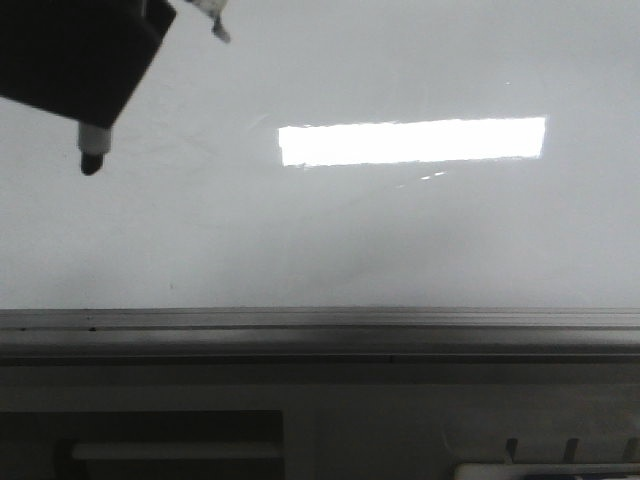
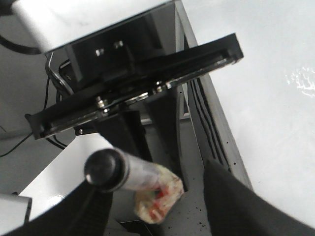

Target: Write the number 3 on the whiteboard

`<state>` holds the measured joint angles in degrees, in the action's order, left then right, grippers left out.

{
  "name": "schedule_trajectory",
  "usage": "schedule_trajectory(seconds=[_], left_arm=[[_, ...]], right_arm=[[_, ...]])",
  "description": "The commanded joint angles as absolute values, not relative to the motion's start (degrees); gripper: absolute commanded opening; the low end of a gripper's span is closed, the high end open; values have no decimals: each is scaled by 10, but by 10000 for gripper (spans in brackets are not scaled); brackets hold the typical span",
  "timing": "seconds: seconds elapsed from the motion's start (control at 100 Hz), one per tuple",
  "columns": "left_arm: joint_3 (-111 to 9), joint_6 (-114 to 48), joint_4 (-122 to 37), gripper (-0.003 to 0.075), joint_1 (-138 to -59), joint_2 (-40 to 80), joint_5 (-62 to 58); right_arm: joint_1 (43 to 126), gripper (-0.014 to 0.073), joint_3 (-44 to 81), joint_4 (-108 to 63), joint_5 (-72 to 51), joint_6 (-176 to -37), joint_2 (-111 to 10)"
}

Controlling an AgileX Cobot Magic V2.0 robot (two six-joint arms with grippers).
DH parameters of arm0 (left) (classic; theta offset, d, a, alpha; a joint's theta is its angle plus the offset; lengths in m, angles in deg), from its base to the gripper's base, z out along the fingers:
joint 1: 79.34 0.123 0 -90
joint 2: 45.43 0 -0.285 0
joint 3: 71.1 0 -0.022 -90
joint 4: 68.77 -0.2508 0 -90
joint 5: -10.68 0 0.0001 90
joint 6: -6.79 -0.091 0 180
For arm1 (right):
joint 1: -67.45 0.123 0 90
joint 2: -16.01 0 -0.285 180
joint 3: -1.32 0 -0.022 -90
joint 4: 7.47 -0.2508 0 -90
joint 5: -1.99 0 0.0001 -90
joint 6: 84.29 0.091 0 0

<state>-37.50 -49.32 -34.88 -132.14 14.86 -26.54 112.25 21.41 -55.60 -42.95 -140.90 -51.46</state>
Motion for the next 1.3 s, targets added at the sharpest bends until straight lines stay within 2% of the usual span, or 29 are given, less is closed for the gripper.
schedule_trajectory(seconds=[0.0,0.25,0.33,0.4,0.55,0.66,0.75,0.9,0.99,1.03,1.15,1.29], left_arm=[[-395,-494,-333,-20,-1325,141,-243],[-395,-496,-333,-20,-1325,141,-243],[-395,-496,-333,-20,-1325,141,-243],[-395,-496,-333,-20,-1325,141,-243],[-395,-496,-333,-20,-1325,141,-237],[-395,-496,-326,-11,-1325,141,-220],[-395,-496,-309,90,-1325,134,-198],[-396,-474,-296,424,-1325,108,-165],[-396,-466,-300,547,-1325,77,-148],[-396,-466,-300,560,-1325,59,-146],[-396,-460,-301,536,-1321,-1,-147],[-396,-376,-380,448,-1302,-84,-147]], right_arm=[[1122,370,189,-580,-398,-1415,-519],[1134,367,186,-597,-401,-1415,-535],[1134,341,186,-603,-401,-1415,-535],[1134,246,186,-604,-403,-1415,-535],[1134,-72,186,-604,-413,-1415,-535],[1134,-61,186,-605,-414,-1415,-535],[1132,-61,186,-605,-397,-1415,-535],[1130,-61,186,-605,-352,-1415,-535],[1130,-61,186,-605,-339,-1415,-535],[1130,-61,186,-605,-330,-1415,-535],[1127,-61,186,-586,-279,-1415,-535],[1093,-61,186,-574,-199,-1415,-536]])
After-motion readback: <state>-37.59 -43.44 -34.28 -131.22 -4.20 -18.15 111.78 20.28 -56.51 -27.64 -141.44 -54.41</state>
